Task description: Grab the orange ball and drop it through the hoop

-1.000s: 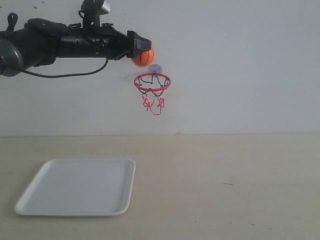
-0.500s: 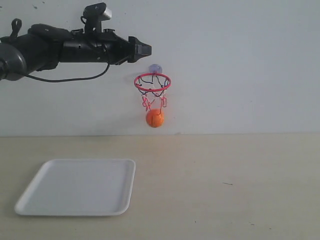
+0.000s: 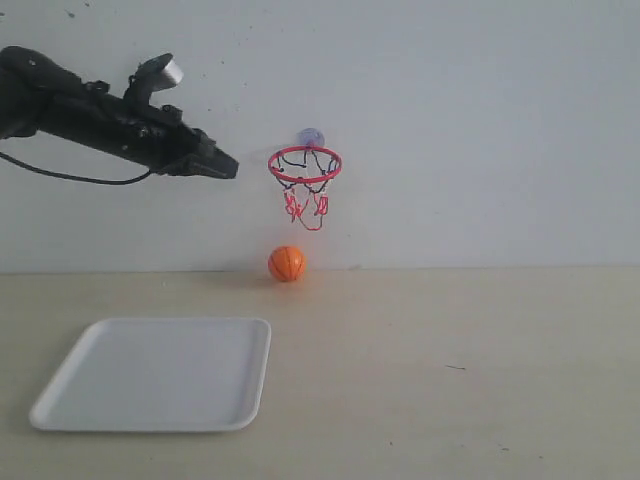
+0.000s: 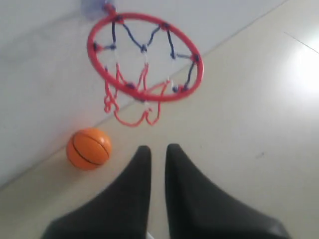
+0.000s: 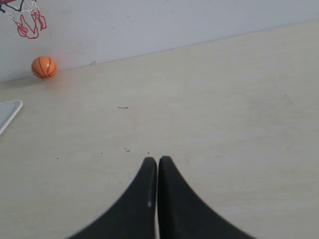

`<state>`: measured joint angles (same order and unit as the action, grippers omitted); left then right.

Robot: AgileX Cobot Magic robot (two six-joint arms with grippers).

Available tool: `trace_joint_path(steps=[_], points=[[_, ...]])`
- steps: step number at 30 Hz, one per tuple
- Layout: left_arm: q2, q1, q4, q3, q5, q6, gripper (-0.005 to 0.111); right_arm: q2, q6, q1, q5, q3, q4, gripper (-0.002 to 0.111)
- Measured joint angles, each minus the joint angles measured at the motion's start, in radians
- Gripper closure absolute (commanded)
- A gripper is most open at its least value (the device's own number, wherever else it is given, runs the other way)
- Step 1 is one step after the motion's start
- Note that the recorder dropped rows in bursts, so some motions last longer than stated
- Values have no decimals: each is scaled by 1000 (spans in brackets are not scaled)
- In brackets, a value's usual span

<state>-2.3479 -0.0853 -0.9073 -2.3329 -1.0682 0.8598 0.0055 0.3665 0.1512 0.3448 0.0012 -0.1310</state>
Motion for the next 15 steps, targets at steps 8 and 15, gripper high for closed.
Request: trace_joint_path(steps=[8,15], points=[[62,113,-26,169,-137,-152,103,0,0,0,0,0,0,108],[443,138,-41,786,-121,-30,103,0,0,0,0,0,0,108]])
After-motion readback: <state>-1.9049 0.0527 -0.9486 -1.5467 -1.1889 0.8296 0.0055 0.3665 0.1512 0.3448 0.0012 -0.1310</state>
